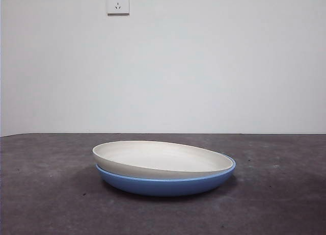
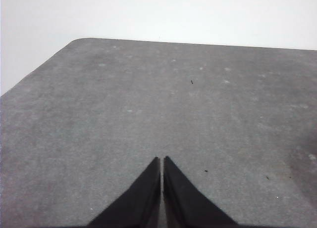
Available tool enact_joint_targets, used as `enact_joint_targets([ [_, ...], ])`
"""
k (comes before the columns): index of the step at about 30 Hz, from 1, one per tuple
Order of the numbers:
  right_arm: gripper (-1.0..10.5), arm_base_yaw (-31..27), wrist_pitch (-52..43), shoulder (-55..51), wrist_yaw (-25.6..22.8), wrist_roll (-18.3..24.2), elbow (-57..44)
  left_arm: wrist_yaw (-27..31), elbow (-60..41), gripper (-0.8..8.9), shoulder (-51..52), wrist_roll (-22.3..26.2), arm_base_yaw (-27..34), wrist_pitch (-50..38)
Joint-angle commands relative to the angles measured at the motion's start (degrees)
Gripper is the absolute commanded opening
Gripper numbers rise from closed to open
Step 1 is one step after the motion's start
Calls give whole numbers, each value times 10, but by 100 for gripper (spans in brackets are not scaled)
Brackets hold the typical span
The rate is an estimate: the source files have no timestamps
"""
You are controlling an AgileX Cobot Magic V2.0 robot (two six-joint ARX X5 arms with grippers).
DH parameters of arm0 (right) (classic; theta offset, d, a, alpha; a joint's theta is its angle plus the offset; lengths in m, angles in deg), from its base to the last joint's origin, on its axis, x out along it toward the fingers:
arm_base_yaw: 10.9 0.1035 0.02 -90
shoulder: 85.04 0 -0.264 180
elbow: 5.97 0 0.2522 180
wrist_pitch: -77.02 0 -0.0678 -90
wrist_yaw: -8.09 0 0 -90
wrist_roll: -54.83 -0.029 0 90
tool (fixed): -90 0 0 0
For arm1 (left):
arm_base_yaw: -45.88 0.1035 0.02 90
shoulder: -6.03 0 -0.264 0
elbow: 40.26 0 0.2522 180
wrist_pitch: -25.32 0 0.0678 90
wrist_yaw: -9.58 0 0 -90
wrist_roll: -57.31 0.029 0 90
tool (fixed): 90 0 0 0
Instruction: Pick up the white plate, put it on the blue plate, put it on desk
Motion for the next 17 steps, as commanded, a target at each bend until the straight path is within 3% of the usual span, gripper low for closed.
enact_joint_targets([
  [1,19,1,1,-2,-3,3,-3,2,-12,11,1,-1,0,2],
  [17,19,1,-5,-2,-4,3,-3,2,-12,11,1,-1,0,2],
])
